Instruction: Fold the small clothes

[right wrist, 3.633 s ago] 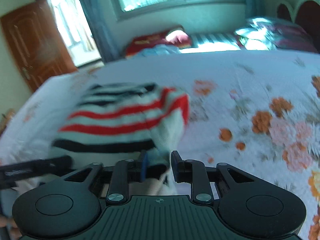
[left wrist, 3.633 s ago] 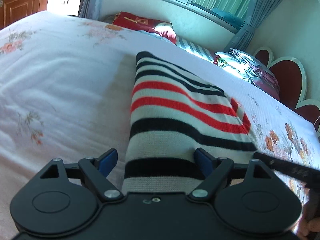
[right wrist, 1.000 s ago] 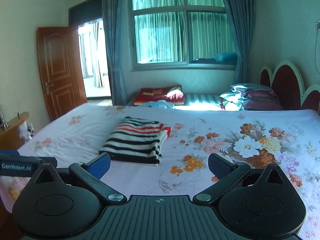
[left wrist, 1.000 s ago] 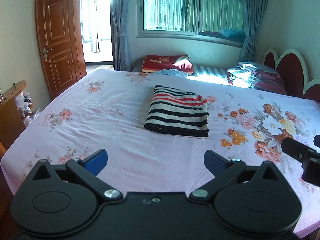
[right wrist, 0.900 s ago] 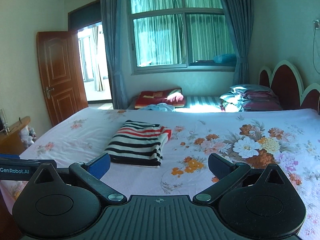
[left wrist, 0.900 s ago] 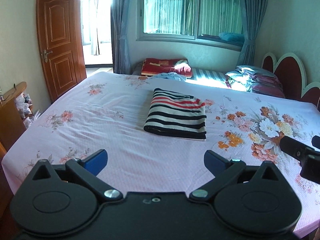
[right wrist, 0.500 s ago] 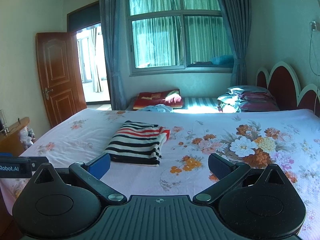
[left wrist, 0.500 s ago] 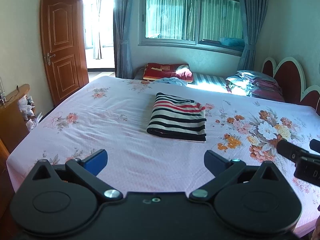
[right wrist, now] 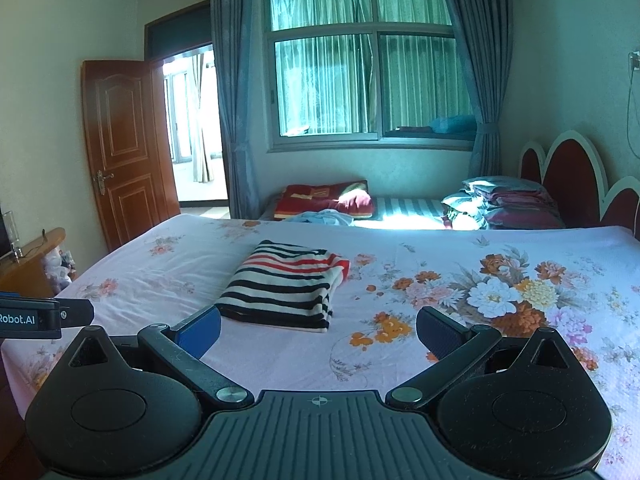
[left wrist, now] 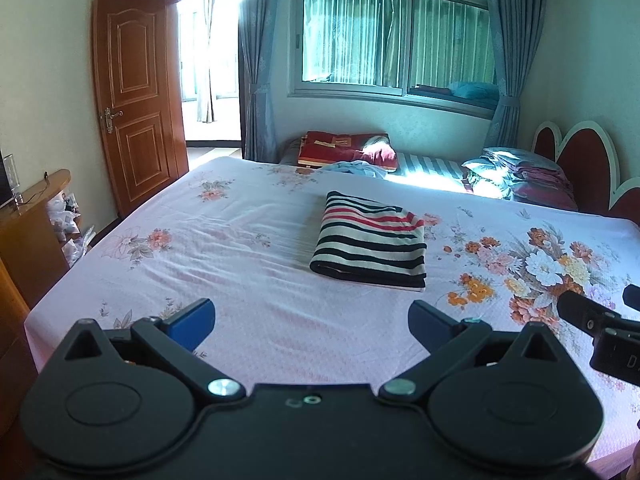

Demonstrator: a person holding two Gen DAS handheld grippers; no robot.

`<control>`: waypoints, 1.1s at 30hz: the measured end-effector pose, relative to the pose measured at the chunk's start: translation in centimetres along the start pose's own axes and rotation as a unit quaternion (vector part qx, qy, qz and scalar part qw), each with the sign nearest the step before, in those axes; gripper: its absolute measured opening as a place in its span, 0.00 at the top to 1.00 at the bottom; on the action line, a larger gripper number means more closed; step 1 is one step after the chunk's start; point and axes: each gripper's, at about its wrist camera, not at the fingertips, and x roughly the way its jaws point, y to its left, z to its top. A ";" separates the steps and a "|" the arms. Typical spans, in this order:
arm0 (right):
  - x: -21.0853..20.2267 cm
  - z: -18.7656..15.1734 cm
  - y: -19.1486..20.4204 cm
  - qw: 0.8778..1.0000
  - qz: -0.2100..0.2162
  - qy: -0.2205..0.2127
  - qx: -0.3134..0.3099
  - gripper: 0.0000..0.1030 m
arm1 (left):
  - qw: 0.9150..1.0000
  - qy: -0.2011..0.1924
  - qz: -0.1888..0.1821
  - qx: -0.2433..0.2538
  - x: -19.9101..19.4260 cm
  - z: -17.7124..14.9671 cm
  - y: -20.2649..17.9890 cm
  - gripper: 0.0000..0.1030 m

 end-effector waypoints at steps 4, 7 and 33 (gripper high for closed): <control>-0.1 -0.1 0.3 1.000 0.002 -0.001 -0.004 0.00 | 1.000 -0.001 0.000 -0.001 -0.1 0.1 0.1 0.01; -0.1 -0.2 0.4 1.000 0.003 0.000 -0.006 0.00 | 1.000 -0.003 -0.001 0.001 -0.1 0.2 0.1 0.01; 1.7 -0.2 -0.4 1.000 0.008 0.009 0.002 0.00 | 1.000 -0.003 -0.015 0.027 2.3 1.2 -1.1 0.01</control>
